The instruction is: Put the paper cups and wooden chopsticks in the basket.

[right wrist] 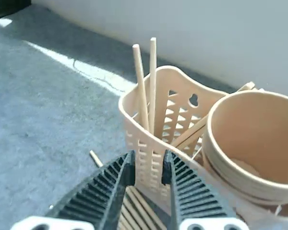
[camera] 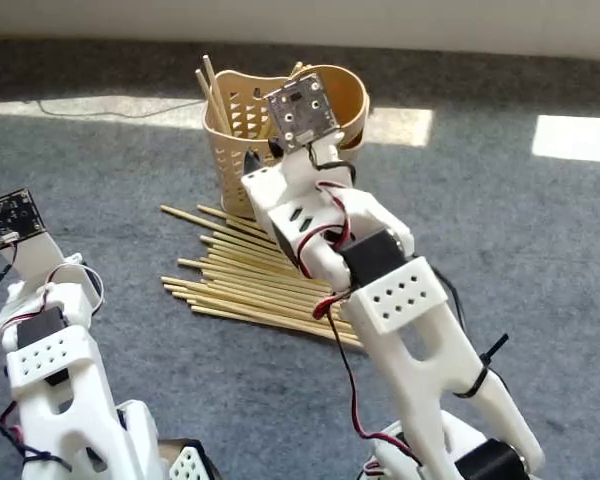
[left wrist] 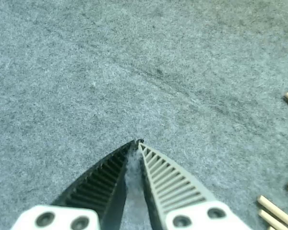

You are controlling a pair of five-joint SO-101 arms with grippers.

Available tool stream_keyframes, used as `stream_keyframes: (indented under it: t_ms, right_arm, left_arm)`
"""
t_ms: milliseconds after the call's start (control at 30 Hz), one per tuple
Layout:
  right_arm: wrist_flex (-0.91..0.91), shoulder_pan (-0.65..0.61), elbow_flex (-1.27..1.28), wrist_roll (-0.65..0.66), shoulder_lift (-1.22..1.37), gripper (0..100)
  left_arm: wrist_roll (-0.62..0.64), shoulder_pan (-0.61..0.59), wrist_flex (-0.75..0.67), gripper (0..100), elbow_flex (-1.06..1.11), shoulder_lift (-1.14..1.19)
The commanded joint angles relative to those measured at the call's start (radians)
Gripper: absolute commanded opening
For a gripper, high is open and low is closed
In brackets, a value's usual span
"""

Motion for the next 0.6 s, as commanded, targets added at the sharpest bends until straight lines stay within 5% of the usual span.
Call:
stream_keyframes:
  t_ms: [0,233,567]
  right_arm:
    - [0.136,-0.044,-0.05,0.002,-0.084,9.8]
    - [0.387,-0.17,-0.039,0.121,-0.104,9.8]
    - [0.407,-0.208,0.137,0.232,0.039,9.8]
  left_arm:
    - [-0.006,0.016,-0.018,1,-0.002,-0.021]
    - [-0.006,0.016,-0.018,1,-0.002,-0.021]
    - [-0.006,0.016,-0.018,1,-0.002,-0.021]
